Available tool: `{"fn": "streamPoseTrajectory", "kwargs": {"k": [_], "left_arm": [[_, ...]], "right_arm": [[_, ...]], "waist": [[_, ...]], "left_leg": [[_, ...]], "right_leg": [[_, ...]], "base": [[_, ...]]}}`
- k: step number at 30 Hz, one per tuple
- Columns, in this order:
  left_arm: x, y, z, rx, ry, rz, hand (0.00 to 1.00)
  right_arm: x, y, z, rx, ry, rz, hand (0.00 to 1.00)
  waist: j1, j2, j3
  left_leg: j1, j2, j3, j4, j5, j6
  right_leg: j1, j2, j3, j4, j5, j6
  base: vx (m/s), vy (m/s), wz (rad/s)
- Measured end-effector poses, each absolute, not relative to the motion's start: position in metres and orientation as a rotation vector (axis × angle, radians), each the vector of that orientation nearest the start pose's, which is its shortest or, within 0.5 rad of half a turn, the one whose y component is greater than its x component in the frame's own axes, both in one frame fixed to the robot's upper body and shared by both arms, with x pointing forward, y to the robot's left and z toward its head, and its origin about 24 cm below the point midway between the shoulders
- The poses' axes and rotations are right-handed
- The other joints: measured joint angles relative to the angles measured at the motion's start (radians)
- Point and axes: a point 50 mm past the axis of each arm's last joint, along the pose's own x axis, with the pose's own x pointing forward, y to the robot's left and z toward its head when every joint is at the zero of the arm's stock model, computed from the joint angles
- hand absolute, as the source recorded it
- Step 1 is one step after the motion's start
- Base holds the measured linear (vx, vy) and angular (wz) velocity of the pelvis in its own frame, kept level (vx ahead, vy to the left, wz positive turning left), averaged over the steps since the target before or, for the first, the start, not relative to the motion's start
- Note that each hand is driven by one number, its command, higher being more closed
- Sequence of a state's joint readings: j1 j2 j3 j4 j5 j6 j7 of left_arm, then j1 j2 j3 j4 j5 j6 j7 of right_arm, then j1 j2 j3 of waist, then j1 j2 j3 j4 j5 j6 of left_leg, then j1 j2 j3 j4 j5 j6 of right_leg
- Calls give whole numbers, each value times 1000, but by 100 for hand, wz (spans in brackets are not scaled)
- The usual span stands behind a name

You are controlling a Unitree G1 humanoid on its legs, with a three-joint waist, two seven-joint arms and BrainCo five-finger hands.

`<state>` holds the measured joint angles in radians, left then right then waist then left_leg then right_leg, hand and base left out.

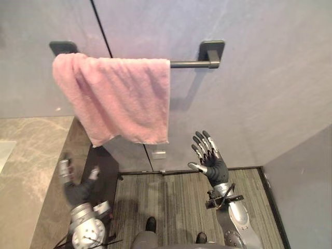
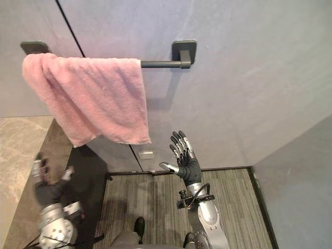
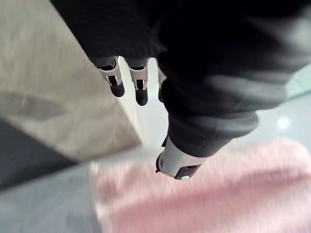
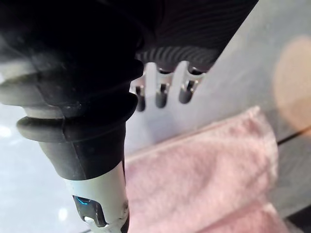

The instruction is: Organize washtable

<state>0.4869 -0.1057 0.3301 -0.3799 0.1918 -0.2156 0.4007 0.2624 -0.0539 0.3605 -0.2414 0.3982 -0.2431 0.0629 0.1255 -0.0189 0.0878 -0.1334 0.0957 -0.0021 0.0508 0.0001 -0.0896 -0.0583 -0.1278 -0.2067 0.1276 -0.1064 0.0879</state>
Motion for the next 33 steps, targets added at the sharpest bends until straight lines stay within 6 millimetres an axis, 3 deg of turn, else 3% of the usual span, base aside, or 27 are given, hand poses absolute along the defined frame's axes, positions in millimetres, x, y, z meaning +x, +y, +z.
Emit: {"fn": "streamPoseTrajectory", "kwargs": {"k": [6, 11, 17, 21, 29, 33], "left_arm": [[96, 268, 91, 426, -227, 1098, 0], [95, 267, 105, 448, -295, 1130, 0], [134, 247, 134, 293, -515, 948, 0], [152, 241, 148, 171, -612, 870, 0], [175, 239, 174, 60, -739, 687, 0], [182, 243, 176, -38, -741, 593, 0]], "right_arm": [[210, -80, 86, 434, -269, 331, 0], [233, -78, 107, 431, -368, 295, 0], [253, -98, 131, 394, -483, 155, 0], [260, -95, 147, 395, -545, 129, 0], [262, -92, 151, 471, -547, 141, 0], [260, -91, 147, 514, -534, 154, 0]], "waist": [[19, 0, 0], [38, -4, -2], [53, -2, -6], [52, -2, -6], [50, -2, -6], [43, -3, -6]], "left_leg": [[-48, -13, -45, 22, 0, 0], [-89, -36, -92, 32, 3, 1], [-172, -77, -167, 20, 55, 3], [-177, -82, -163, 19, 57, 6], [-214, -58, -133, -17, 85, -1], [-216, -54, -107, -17, 85, 0]], "right_leg": [[-6, -21, -77, 50, -40, -1], [-35, -46, -126, 99, -73, 1], [-98, -86, -216, 158, -101, 6], [-105, -95, -215, 162, -102, 7], [-181, -78, -178, 168, -96, -1], [-193, -76, -158, 161, -88, -3]], "base": [[0, -15, 40], [-5, -1, 34], [3, 14, 52], [-26, 6, 1], [-59, -28, -13], [-9, -7, -15]]}}
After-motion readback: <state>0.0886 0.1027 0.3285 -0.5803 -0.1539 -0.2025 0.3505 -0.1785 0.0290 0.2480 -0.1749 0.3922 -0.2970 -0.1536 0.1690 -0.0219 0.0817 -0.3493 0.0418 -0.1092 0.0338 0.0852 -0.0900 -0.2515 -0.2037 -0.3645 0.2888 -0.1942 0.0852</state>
